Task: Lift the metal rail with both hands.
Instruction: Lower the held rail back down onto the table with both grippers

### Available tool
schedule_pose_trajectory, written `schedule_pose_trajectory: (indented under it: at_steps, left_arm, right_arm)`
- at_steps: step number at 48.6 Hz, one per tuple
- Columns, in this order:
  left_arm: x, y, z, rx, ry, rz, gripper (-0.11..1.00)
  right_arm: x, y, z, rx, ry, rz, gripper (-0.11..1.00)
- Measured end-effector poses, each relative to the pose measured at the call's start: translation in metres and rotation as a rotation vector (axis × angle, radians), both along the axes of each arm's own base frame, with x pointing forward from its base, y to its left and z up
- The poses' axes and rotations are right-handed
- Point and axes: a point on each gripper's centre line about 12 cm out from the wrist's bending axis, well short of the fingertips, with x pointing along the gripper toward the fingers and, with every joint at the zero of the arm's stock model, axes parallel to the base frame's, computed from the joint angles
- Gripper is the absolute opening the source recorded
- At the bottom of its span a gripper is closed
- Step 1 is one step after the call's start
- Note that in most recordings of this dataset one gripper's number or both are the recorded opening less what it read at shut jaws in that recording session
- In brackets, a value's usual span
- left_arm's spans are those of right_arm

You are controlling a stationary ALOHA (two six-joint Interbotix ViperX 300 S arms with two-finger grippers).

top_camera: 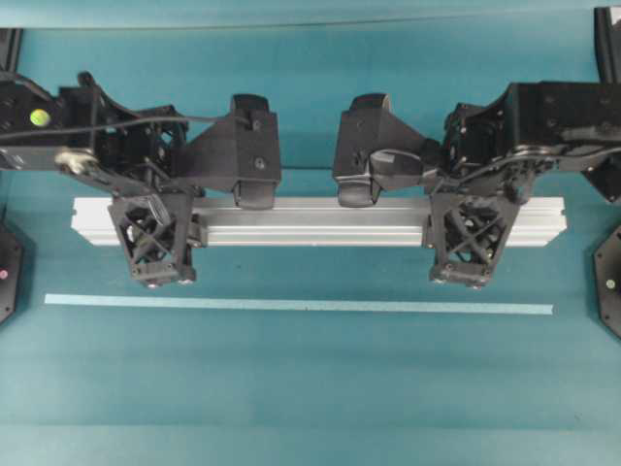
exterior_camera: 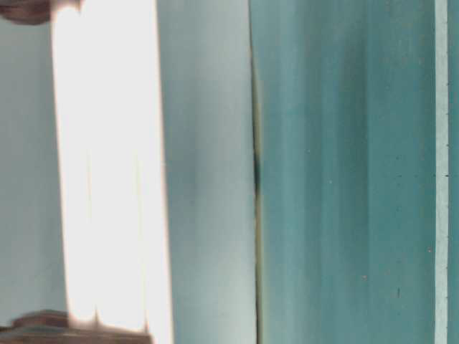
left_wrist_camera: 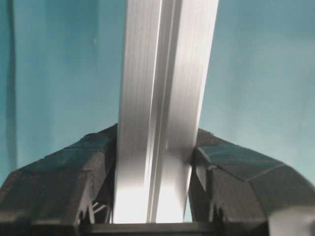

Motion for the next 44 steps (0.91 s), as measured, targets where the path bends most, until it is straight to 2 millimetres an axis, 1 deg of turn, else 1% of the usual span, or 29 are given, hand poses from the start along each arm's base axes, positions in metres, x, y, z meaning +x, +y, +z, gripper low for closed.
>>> schedule_pose_trajectory:
  at_steps: [4,17,29,33,44]
  left_arm:
    - [-0.002,0.000,-0.011,0.000,0.002,-0.002,0.36]
    - [-0.006,0.001,-0.042,0.002,-0.017,-0.007,0.36]
    - [-0.008,0.001,-0.066,0.002,-0.038,-0.004,0.36]
    - [-0.006,0.002,-0.073,0.002,-0.057,-0.002,0.36]
    - [-0.002,0.003,-0.111,0.002,-0.020,-0.004,0.36]
  right_arm:
    - [0.000,0.000,-0.014,0.000,0.002,-0.001,0.39]
    - [-0.003,0.000,-0.049,-0.001,-0.006,-0.004,0.39]
    - [0.002,0.001,-0.078,-0.003,-0.017,-0.004,0.39]
    - [0.004,0.000,-0.083,-0.003,-0.024,-0.004,0.39]
    - [0.012,-0.001,-0.106,-0.004,-0.010,-0.006,0.39]
